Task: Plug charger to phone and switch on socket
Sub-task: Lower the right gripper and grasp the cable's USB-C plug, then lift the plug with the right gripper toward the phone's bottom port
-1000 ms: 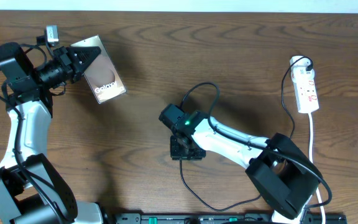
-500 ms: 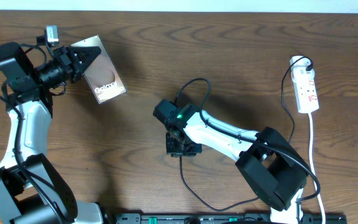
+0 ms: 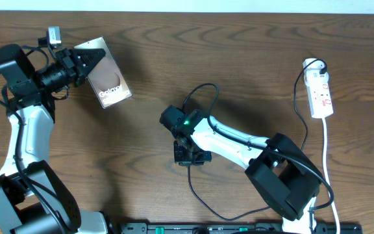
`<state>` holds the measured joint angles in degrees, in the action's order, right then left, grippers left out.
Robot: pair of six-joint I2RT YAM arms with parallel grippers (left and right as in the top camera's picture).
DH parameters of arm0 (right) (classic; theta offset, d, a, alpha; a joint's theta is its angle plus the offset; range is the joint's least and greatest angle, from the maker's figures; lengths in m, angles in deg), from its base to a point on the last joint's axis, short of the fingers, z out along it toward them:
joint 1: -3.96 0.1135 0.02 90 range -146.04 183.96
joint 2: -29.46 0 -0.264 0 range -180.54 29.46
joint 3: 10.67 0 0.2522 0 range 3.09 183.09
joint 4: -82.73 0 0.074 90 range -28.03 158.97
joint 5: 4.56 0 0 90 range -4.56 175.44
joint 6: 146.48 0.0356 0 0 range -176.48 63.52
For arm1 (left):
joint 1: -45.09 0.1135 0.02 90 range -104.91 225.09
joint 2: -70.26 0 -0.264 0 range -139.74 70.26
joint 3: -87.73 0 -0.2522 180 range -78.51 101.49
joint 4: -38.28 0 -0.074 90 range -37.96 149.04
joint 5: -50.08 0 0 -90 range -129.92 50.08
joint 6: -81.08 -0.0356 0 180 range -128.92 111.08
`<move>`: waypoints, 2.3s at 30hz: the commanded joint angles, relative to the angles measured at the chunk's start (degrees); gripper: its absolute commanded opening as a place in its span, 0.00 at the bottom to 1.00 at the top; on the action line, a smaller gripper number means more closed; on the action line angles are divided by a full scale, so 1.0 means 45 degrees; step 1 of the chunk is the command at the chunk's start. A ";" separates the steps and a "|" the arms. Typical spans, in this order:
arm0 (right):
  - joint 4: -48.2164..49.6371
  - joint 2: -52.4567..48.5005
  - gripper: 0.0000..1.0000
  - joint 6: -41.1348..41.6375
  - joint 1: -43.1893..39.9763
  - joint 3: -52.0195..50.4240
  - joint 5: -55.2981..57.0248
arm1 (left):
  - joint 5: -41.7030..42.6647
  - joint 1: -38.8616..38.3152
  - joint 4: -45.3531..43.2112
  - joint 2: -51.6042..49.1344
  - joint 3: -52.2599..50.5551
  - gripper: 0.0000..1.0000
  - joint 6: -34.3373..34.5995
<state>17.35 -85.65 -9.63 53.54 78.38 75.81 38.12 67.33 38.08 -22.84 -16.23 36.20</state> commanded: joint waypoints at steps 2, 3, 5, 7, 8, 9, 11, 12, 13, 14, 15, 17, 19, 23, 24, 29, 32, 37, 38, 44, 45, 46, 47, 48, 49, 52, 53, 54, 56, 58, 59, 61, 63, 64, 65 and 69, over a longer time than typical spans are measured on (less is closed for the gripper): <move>0.0019 -0.0389 0.12 -0.0049 0.0078 0.0034 0.0010 | 0.0223 0.0053 -0.0112 0.0301 0.0170 0.07 -0.0068; 0.0024 -0.0389 0.12 -0.0049 0.0073 0.0034 0.0010 | 0.0223 0.0058 -0.0112 0.0301 0.0170 0.08 -0.0068; 0.0029 -0.0389 0.11 -0.0053 0.0073 0.0034 0.0010 | 0.0223 0.0058 -0.0112 0.0301 0.0170 0.07 -0.0068; 0.0039 -0.0389 0.10 -0.0053 0.0073 0.0034 0.0010 | 0.0223 0.0053 -0.0112 0.0301 0.0170 0.08 -0.0068; 0.0049 -0.0389 0.08 -0.0053 0.0073 0.0034 0.0015 | 0.0223 0.0053 -0.0112 0.0301 0.0170 0.07 -0.0068; 0.0053 -0.0389 0.08 -0.0053 0.0063 0.0034 0.0010 | 0.0223 0.0058 -0.0112 0.0301 0.0170 0.07 -0.0068; 0.0092 -0.0389 0.01 -0.0053 0.0000 0.0034 0.0005 | 0.0223 0.0053 -0.0112 0.0301 0.0170 0.08 -0.0068; 0.0097 -0.0389 0.01 -0.0053 -0.0034 0.0034 0.0005 | 0.0223 0.0058 -0.0112 0.0301 0.0170 0.08 -0.0068; 0.0126 -0.0389 0.01 -0.0053 -0.0097 0.0034 -0.0005 | 0.0223 0.0058 -0.0112 0.0301 0.0170 0.07 -0.0068; 0.0151 -0.0389 0.01 -0.0058 -0.0180 0.0039 -0.0049 | 0.0223 0.0053 -0.0112 0.0301 0.0170 0.07 -0.0068; 0.0185 -0.0389 0.01 -0.0063 -0.0257 0.0039 -0.0092 | 0.0223 0.0053 -0.0112 0.0301 0.0170 0.08 -0.0068; 0.0374 -0.0389 0.01 -0.0350 -0.0471 0.0039 -0.0384 | 0.0223 0.0058 -0.0112 0.0301 0.0170 0.07 -0.0068; 0.0627 -0.0384 0.01 -0.0612 -0.0763 0.0039 -0.0675 | 0.0223 0.0058 -0.0112 0.0301 0.0170 0.07 -0.0068; 0.1651 -0.0374 0.01 -0.2278 -0.1622 0.0117 -0.2215 | 0.0228 0.0053 -0.0112 0.0301 0.0170 0.07 -0.0068; 0.2001 -0.0374 0.01 -0.2832 -0.1885 0.0131 -0.2759 | 0.0228 0.0053 -0.0112 0.0301 0.0170 0.07 -0.0068; 0.4561 -0.0374 0.01 -0.6251 -0.3696 0.0141 -0.6659 | 0.0228 0.0053 -0.0112 0.0301 0.0170 0.07 -0.0068; 0.5663 -0.0374 0.01 -0.8398 -0.4551 0.0141 -0.9709 | 0.0223 0.0053 -0.0117 0.0301 0.0170 0.07 -0.0068; 0.7320 -0.0374 0.01 -1.0161 -0.6008 0.0141 -1.3993 | 0.0223 0.0053 -0.0121 0.0301 0.0170 0.07 -0.0068; 0.7951 -0.0374 0.01 -1.0161 -0.6324 0.0141 -1.4887 | 0.0219 0.0053 -0.0121 0.0301 0.0170 0.07 -0.0068; 1.0452 -0.0374 0.01 -1.0146 -0.6674 0.0141 -1.7388 | 0.0087 0.0034 -0.0131 0.0301 0.0170 0.08 -0.0049; 1.0768 -0.0374 0.01 -1.0132 -0.6645 0.0141 -1.7597 | 0.0073 0.0015 -0.0131 0.0301 0.0170 0.07 -0.0015; 1.0909 -0.0374 0.01 -1.0127 -0.6601 0.0141 -1.7660 | 0.0019 -0.0019 -0.0170 0.0301 0.0170 0.07 0.0097; 1.0958 -0.0374 0.01 -1.0044 -0.6543 0.0141 -1.7656 | -0.0029 -0.0034 -0.0170 0.0301 0.0175 0.07 0.0199; 1.0953 -0.0374 0.01 -1.0015 -0.6387 0.0141 -1.7660 | -0.0155 -0.0141 -0.0452 0.0301 0.0175 0.07 0.0471; 1.0958 -0.0374 0.01 -0.9850 -0.6314 0.0141 -1.7660 | -0.0160 -0.0199 -0.0733 0.0301 0.0175 0.07 0.0593; 1.0996 -0.0374 0.01 -0.9311 -0.6037 0.0141 -1.7660 | -0.0170 -0.0476 -0.2123 0.0301 0.0175 0.07 0.1511; 1.1069 -0.0374 0.01 -0.9083 -0.5955 0.0141 -1.7660 | -0.0180 -0.0554 -0.2594 0.0301 0.0175 0.07 0.1826; 1.1162 -0.0374 0.01 -0.8874 -0.5887 0.0141 -1.7665 | -0.0233 -0.0636 -0.3084 0.0301 0.0175 0.07 0.2210; 1.1545 -0.0374 0.01 -0.8291 -0.5741 0.0141 -1.7665 | -0.0403 -0.0826 -0.4051 0.0301 0.0175 0.08 0.2890; 1.2201 -0.0374 0.01 -0.7650 -0.5561 0.0141 -1.7665 | -0.0593 -0.0981 -0.4663 0.0301 0.0175 0.07 0.3240; 1.2424 -0.0374 0.01 -0.7456 -0.5508 0.0141 -1.7665 | -0.0622 -0.1025 -0.4789 0.0301 0.0175 0.07 0.3298; 1.3289 -0.0374 0.01 -0.6664 -0.5314 0.0141 -1.7660 | -0.0719 -0.1151 -0.4935 0.0301 0.0175 0.07 0.3390; 1.3925 -0.0374 0.01 -0.6086 -0.5192 0.0141 -1.7651 | -0.0792 -0.1224 -0.4930 0.0301 0.0175 0.07 0.3492; 1.4236 -0.0374 0.01 -0.5809 -0.5144 0.0141 -1.7646 | -0.0835 -0.1263 -0.4930 0.0301 0.0175 0.08 0.3599; 1.4557 -0.0374 0.01 -0.5532 -0.5095 0.0141 -1.7626 | -0.0903 -0.1302 -0.4935 0.0301 0.0175 0.07 0.3691; 1.5834 -0.0374 0.01 -0.4328 -0.4881 0.0141 -1.7466 | -0.1156 -0.1554 -0.5022 0.0301 0.0175 0.07 0.3716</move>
<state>86.14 -86.77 -35.79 30.46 78.47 -2.37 34.27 61.34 16.31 -22.84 -16.28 51.35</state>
